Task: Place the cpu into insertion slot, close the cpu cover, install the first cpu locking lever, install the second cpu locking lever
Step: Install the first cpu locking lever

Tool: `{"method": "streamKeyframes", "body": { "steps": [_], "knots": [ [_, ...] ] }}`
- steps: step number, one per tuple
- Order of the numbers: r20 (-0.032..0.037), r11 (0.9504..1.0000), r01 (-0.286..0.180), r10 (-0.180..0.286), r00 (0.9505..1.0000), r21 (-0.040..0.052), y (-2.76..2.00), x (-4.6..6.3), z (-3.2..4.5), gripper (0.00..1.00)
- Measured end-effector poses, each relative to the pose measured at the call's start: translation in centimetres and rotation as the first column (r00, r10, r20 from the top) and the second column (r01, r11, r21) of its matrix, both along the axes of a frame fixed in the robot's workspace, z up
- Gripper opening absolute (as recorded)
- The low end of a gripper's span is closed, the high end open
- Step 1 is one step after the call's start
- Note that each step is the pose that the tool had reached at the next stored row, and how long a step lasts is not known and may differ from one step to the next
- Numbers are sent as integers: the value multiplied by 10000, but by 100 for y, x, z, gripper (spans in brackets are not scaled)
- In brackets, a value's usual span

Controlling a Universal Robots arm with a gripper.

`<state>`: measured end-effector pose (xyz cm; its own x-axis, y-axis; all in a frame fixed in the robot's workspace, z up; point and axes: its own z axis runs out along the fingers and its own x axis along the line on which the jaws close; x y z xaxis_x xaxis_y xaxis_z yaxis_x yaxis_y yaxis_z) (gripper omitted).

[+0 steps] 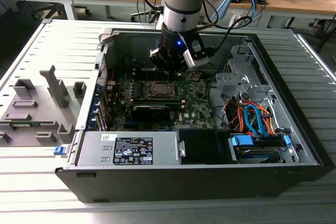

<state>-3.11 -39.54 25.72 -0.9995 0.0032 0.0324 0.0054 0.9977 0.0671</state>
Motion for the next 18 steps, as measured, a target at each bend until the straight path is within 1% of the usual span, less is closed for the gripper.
{"method": "streamKeyframes", "body": {
  "steps": [1,3,8,12,14,18],
  "knots": [
    [0,10000,-1,1,10000,0,0,-2,0,11],
    [-1,10000,0,0,10000,4,-8,-43,2,11],
    [0,10000,0,0,10000,20,-9,-43,12,11],
    [2,10000,-2,2,10000,51,-10,-48,23,11],
    [6,10000,1,-1,10000,70,-11,-60,26,11],
    [14,10000,-1,0,10000,81,-11,-77,28,11]
  ]
}}
